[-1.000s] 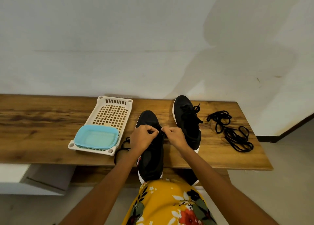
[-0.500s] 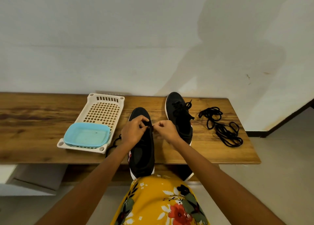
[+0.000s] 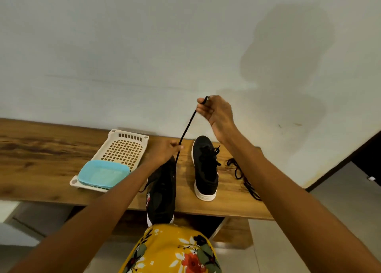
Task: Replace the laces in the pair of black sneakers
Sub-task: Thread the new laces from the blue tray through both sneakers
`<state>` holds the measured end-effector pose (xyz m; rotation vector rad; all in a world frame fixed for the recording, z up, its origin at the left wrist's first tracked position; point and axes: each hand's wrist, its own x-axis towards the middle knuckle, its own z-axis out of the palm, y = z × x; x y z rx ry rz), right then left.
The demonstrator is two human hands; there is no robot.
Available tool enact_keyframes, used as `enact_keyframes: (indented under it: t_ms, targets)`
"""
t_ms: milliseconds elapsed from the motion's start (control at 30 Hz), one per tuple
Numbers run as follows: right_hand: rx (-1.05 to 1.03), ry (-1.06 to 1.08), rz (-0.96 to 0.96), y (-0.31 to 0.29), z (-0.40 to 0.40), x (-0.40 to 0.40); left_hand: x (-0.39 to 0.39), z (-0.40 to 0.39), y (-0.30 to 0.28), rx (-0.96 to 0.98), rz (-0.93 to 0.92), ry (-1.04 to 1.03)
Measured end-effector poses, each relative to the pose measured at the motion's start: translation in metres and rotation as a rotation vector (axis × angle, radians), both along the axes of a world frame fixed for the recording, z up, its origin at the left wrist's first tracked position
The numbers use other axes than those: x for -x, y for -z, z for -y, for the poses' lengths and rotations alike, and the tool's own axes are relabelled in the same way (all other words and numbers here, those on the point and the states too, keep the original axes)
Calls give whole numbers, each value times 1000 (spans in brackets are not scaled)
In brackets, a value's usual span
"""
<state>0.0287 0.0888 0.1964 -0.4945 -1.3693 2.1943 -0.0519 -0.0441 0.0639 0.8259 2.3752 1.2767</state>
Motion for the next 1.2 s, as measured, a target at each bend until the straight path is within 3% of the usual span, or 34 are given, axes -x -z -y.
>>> enact_keyframes:
  t_ms: [167,300,400,567,667,767,867,1100,1200]
  targets:
    - [-50,135,21,-12,-3,-16,-7,-3,-53,-229,118,-139]
    - [-143,179,71,1,-3,-25,-12,2,-63,-337,219,-169]
    - [-294,180,196,25,-1,-24,-10,13,-54,-168,201,-104]
    - [-520,46,461,88,18,-18,-11,36,-3,199,80,-192]
    - [-698,-87,510,118,38,-15,-11,43,32,446,-16,-110]
    - [-755,-151,547,141,57,-12,-11,44,48,530,-23,-88]
    - [-905,-244,652,162,70,-3,-6,53,58,442,48,-159]
    - [-1222,-338,795,177,95,18,7,89,64,132,520,-223]
    - [-1326,-354,819,179,102,20,5,92,63,97,556,-198]
